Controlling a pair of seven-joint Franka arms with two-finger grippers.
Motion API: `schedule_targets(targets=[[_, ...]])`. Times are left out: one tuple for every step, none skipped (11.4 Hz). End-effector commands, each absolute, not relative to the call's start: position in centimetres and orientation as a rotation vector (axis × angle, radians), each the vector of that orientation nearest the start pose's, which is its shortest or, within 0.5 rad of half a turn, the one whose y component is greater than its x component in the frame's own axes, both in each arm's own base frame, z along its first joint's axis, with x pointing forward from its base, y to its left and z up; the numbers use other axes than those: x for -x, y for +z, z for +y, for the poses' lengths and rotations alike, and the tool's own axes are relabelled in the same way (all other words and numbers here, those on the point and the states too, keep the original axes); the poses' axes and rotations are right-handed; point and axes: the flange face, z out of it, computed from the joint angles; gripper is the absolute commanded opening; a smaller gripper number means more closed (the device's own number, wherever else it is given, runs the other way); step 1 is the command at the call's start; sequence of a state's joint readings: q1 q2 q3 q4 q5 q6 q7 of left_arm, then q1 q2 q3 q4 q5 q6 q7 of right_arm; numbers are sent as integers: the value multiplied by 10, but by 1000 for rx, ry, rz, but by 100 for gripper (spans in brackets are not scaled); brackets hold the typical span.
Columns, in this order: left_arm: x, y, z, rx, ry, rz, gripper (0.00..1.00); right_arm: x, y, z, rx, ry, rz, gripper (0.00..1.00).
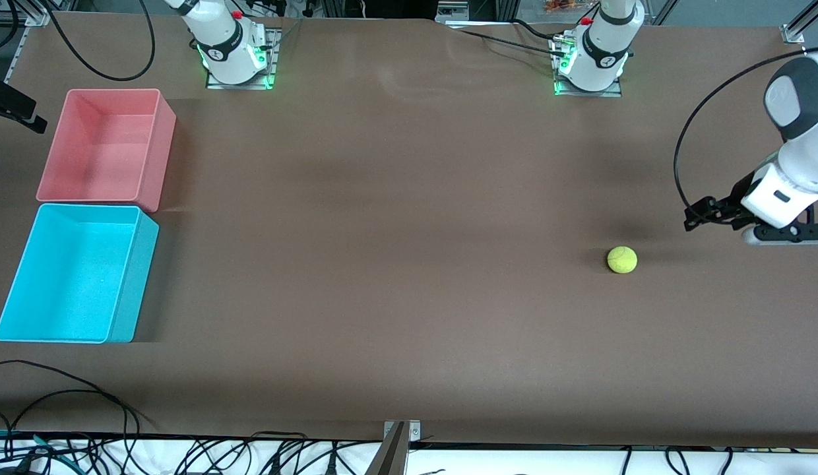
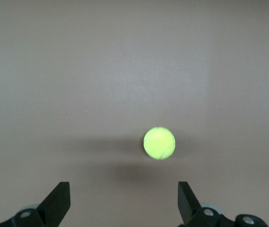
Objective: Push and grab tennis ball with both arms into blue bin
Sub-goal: 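Lower the left gripper to the table beside the tennis ball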
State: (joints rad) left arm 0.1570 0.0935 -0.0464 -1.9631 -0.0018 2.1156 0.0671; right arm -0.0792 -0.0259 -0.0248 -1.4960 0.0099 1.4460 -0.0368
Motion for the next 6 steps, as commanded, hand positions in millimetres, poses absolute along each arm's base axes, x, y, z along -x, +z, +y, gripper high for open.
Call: schedule_targets(targets=[[-596,406,62,3153,-126,-40,100,-531,668,-55,3107,30,123,100],[-600,397,62,3153,-131,-41,99,-531,668,-55,3107,32,120,100],[-604,384,63,3154,-129,-39,93,-531,668,-55,3107,32,120,100],[-608,369,64,3148,-128,-29,80,-531,668,-55,3107,32,120,100],[-612,357,64,3146,-142,-29,64,-531,668,-55,3107,32,123,100],[-615,351,65,3144,-159,-25,49,-531,668,-55,3107,32,120,100]])
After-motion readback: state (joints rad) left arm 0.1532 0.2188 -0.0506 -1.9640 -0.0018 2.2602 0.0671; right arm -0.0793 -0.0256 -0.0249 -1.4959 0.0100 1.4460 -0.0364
